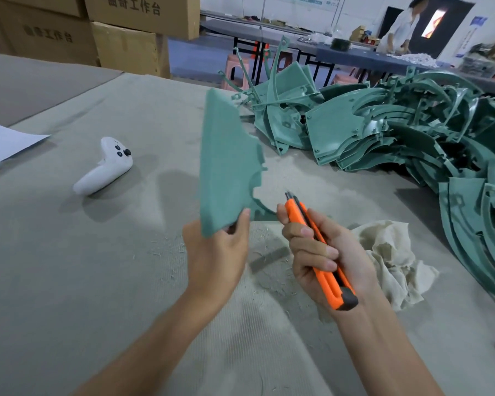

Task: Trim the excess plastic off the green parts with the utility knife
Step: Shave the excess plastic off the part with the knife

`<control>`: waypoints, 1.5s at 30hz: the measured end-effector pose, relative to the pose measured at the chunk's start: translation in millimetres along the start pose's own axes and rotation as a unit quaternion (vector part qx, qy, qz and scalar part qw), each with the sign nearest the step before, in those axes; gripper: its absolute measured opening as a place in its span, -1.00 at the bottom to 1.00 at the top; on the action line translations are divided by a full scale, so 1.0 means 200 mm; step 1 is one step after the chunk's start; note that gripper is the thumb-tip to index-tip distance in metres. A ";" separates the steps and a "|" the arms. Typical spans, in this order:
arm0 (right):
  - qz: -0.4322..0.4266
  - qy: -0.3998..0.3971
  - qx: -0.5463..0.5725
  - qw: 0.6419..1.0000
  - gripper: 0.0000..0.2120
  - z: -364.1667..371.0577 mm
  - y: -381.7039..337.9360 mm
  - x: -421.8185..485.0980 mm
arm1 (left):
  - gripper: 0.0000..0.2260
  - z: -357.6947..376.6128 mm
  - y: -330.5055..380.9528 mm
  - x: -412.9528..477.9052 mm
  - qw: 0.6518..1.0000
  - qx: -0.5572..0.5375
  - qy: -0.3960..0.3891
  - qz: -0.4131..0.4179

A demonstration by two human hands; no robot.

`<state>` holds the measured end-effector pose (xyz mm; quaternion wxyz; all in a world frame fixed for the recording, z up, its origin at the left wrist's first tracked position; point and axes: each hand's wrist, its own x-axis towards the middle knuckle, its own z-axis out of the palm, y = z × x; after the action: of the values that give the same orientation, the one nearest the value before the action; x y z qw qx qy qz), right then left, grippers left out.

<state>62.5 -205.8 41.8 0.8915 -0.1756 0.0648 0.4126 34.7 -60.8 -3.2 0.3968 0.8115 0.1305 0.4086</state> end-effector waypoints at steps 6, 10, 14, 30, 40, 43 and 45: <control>-0.120 0.101 -0.271 0.950 -0.69 0.01 0.04 0.01 | -0.79 -0.02 -0.03 0.04 0.984 -0.134 0.010 -0.121; -0.227 0.150 -0.584 0.765 -0.66 -0.02 0.13 0.01 | -0.75 -0.02 -0.04 0.04 0.978 -0.145 -0.005 -0.149; -0.256 0.127 -0.660 0.695 -0.70 -0.02 0.19 0.02 | -0.70 -0.04 -0.02 0.04 0.991 -0.082 0.022 -0.104; -0.150 0.062 -0.482 0.861 -0.66 0.00 0.15 0.03 | -0.61 -0.05 0.02 0.02 0.993 -0.081 -0.012 -0.081; -0.119 0.073 -0.464 0.875 -0.65 0.00 0.16 0.04 | -0.65 -0.04 0.00 0.03 0.994 -0.062 -0.020 -0.090; -0.115 0.068 -0.445 0.886 -0.65 -0.01 0.15 0.04 | -0.66 -0.04 0.00 0.03 0.994 -0.063 -0.018 -0.093; -0.125 0.067 -0.452 0.881 -0.64 -0.01 0.14 0.04 | -0.66 -0.04 0.00 0.03 0.993 -0.064 -0.014 -0.095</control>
<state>46.2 -184.4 30.8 0.7530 -0.5932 -0.0916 0.2697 31.7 -54.1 3.1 0.4870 0.7739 0.1753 0.3650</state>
